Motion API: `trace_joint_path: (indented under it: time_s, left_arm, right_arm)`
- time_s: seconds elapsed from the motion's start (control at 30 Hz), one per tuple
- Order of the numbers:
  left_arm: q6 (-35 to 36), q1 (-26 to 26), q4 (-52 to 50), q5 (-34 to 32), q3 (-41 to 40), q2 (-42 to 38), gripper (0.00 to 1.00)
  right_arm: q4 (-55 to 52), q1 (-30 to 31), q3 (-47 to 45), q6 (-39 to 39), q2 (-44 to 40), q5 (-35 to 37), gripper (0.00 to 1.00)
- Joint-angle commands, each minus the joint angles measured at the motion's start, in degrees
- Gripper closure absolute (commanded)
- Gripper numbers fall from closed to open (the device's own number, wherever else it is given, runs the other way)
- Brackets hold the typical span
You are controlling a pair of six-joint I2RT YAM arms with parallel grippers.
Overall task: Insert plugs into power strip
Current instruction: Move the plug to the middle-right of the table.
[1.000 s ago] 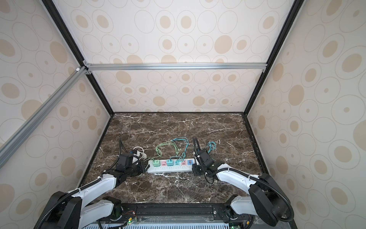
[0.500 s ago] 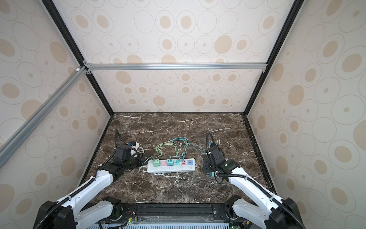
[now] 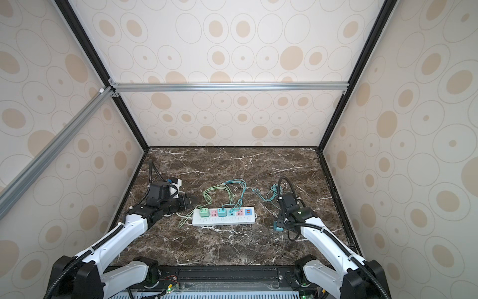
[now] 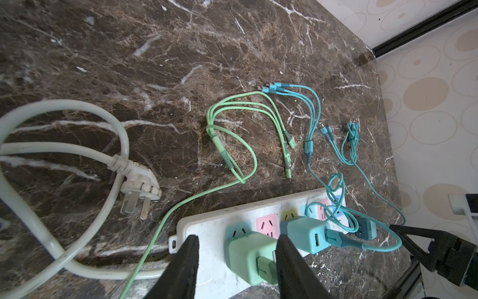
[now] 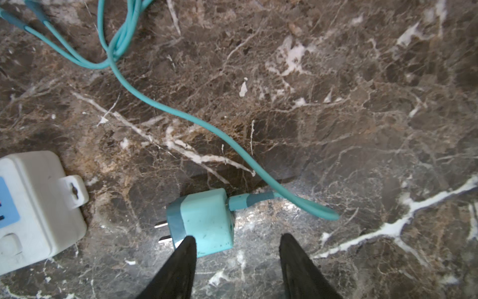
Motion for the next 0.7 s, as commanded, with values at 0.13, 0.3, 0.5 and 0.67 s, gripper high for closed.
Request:
trace_joint_path:
  time_s: [0.13,0.3,0.5,0.67]
  left_arm:
    - [2.7,1.0,-3.3,-2.3,2.2,-1.4,0.50]
    - [2.5,1.2,-3.0,-4.6,3.5,-1.0,0.50]
    - [3.6,1.4,-3.1,-4.8,8.4,0.8,0.50]
    - [4.9,1.4,-3.6,-4.6,11.9,2.2,0.50]
  right_arm:
    - [-1.2,-0.4,-2.5,4.5,-1.8,-0.8,0.47]
    - [1.0,-0.4,-3.8,5.2,0.0,-1.1,0.43]
    - [4.5,-0.5,-3.6,5.0,2.1,-2.2,0.37]
    - [7.4,-0.5,-3.2,4.5,4.0,-3.8,0.38]
